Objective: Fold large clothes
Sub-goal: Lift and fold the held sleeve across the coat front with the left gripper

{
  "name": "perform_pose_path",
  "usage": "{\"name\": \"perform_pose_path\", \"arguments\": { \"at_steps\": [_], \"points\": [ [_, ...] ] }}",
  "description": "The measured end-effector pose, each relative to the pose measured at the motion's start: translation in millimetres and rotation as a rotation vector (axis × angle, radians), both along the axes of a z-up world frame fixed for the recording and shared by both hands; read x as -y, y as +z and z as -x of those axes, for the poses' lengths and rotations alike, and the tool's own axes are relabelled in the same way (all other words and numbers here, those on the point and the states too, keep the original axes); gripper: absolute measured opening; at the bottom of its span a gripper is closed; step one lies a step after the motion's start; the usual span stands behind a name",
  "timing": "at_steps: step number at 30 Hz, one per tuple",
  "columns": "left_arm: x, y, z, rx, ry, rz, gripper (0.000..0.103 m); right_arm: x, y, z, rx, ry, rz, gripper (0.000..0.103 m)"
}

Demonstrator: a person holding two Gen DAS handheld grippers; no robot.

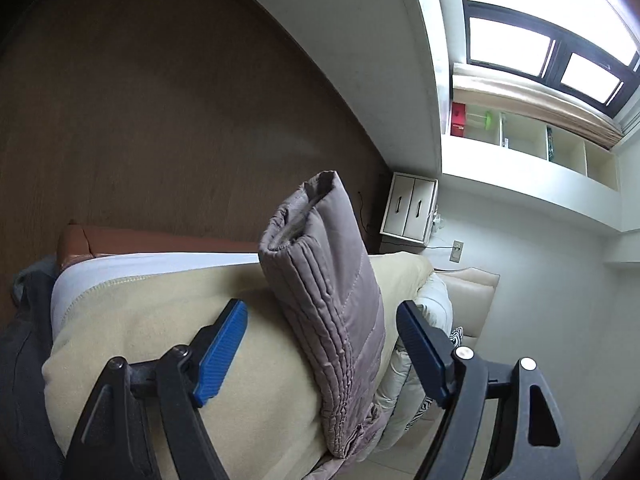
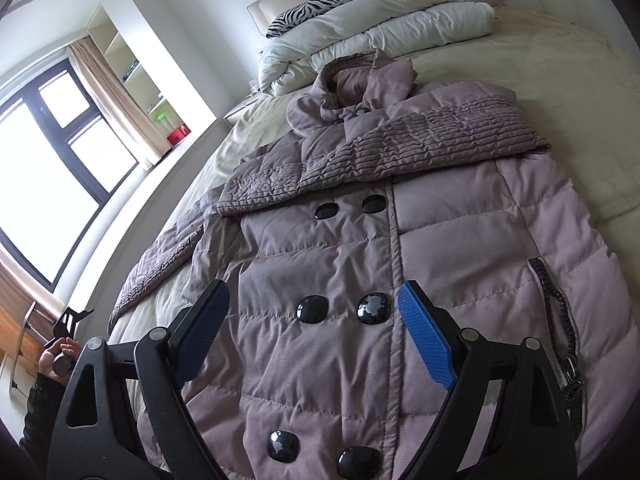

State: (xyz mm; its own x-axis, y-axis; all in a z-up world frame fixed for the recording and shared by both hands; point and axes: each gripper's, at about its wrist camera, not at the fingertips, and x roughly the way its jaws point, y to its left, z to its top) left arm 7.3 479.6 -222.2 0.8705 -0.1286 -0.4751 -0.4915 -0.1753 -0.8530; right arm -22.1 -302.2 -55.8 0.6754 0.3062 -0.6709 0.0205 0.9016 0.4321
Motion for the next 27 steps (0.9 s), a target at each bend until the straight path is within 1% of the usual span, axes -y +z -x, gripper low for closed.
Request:
{"name": "perform_pose_path", "arguments": {
  "at_steps": [1, 2, 4, 5, 7, 8, 9, 10, 11, 12, 13, 14, 15, 16, 18, 21, 24, 26, 27],
  "points": [
    [-1, 2, -4, 0.005, -0.005, -0.020, 0.088, -4, 2, 0, 0.004, 0.005, 0.010, 0.087],
    [-2, 2, -9, 0.008, -0.010, -0.018, 0.090, -7, 4, 0, 0.007, 0.009, 0.017, 0.087],
    [-6, -1, -18, 0.017, -0.009, -0.016, 0.097, -14, 6, -1, 0.005, 0.019, 0.031, 0.087],
    [-9, -5, -26, 0.020, -0.019, -0.016, 0.097, -16, 7, -1, 0.005, 0.022, 0.037, 0.087],
    [-12, -13, -33, 0.015, -0.011, 0.024, 0.095, -18, 8, -1, 0.005, 0.025, 0.038, 0.087],
    [-13, -13, -36, 0.025, -0.003, 0.020, 0.093, -19, 8, 0, 0.003, 0.025, 0.038, 0.087],
    [-14, -11, -41, 0.031, -0.009, 0.005, 0.087, -21, 9, 1, 0.004, 0.026, 0.041, 0.087],
    [-15, -11, -45, 0.037, -0.020, -0.005, 0.075, -21, 9, 2, 0.006, 0.027, 0.044, 0.087],
    [-13, -12, -50, 0.045, -0.036, 0.001, 0.066, -23, 9, 4, 0.007, 0.027, 0.045, 0.087],
    [-12, -13, -54, 0.049, -0.049, 0.012, 0.046, -23, 8, 5, 0.003, 0.030, 0.047, 0.087],
    [-10, -12, -57, 0.050, -0.059, 0.012, 0.028, -24, 7, 5, -0.003, 0.032, 0.048, 0.087],
    [-7, -9, -59, 0.052, -0.066, -0.001, 0.023, -23, 5, 6, -0.008, 0.033, 0.047, 0.087],
    [-5, -4, -61, 0.050, -0.069, -0.024, 0.021, -23, 3, 6, -0.012, 0.034, 0.045, 0.087],
    [-2, 5, -61, 0.042, -0.071, -0.065, 0.021, -24, 3, 7, -0.013, 0.035, 0.043, 0.087],
    [7, 33, -65, 0.049, -0.105, -0.186, 0.020, -23, 2, 7, -0.009, 0.038, 0.043, 0.087],
    [38, 92, -78, 0.084, -0.222, -0.432, 0.020, -19, 2, 8, -0.004, 0.037, 0.031, 0.087],
    [94, 151, -98, 0.113, -0.382, -0.695, 0.019, -10, 1, 5, -0.008, 0.030, -0.019, 0.087],
    [146, 179, -112, 0.129, -0.507, -0.868, 0.019, -4, 1, 2, -0.012, 0.021, -0.065, 0.087],
    [176, 188, -118, 0.136, -0.574, -0.949, 0.019, 0, 2, 0, -0.010, 0.018, -0.089, 0.087]
  ]
}}
